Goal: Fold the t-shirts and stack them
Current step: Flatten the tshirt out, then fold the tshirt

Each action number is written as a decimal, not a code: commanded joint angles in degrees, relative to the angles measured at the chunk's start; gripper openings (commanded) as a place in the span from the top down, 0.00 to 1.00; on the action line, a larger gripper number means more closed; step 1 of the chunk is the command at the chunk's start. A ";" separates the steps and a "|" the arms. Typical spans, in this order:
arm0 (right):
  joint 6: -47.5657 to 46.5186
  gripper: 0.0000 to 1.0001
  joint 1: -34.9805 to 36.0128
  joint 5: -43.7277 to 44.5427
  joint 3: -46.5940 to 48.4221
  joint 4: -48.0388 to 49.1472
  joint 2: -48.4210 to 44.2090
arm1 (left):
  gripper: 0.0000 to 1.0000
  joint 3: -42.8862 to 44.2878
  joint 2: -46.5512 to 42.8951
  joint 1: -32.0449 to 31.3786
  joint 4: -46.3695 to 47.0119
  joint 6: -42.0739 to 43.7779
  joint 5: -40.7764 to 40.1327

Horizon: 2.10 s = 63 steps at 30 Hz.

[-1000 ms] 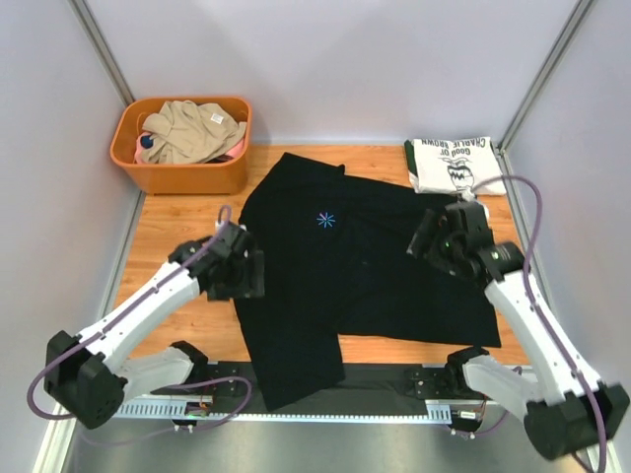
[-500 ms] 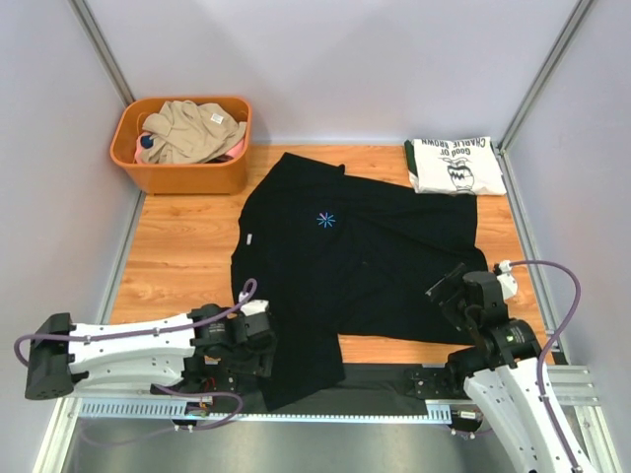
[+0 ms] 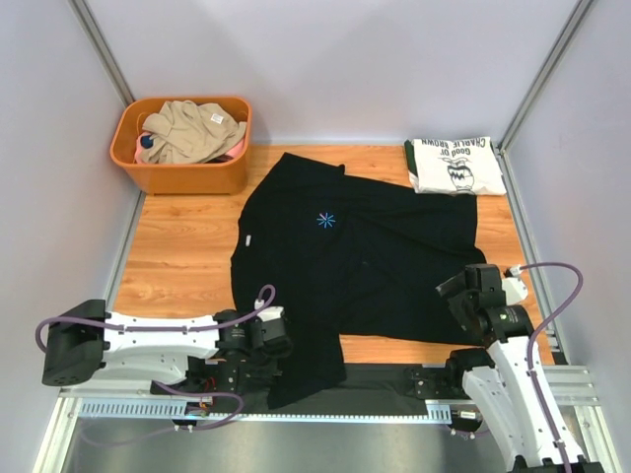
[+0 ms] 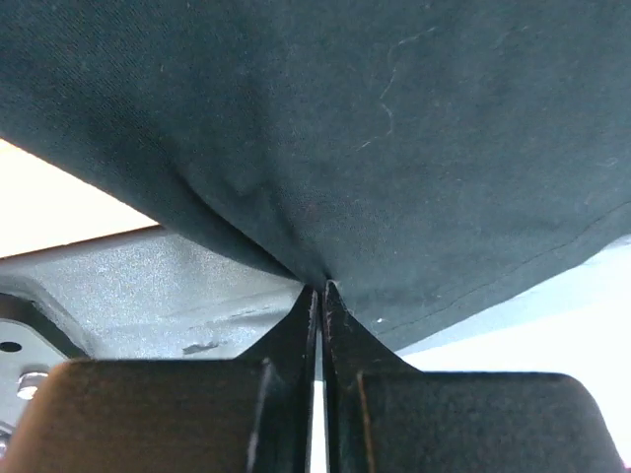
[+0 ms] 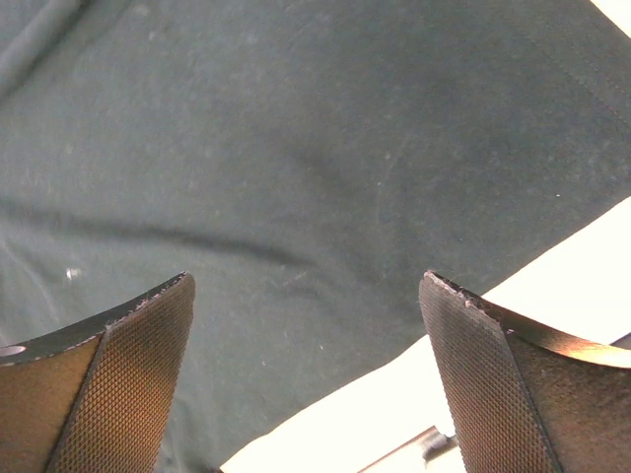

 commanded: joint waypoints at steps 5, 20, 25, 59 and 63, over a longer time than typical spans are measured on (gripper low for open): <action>7.66 0.06 -1.61 0.38 -5.27 4.30 2.94 | 1.00 9.35 -7.71 12.58 -6.13 13.77 -8.30; 2.84 0.19 -1.61 -6.91 -2.75 26.25 31.63 | 1.00 24.48 2.74 52.51 -0.86 40.80 10.77; -10.22 0.21 -1.69 -11.57 14.72 30.50 52.65 | 1.00 25.71 4.06 57.34 -0.24 42.03 13.24; -2.27 0.56 -3.72 -6.57 -4.40 22.75 32.48 | 1.00 20.26 0.45 58.14 0.99 42.30 15.61; -3.41 0.85 -3.80 -6.13 -4.05 24.25 33.54 | 1.00 20.17 0.54 58.14 0.99 42.56 15.09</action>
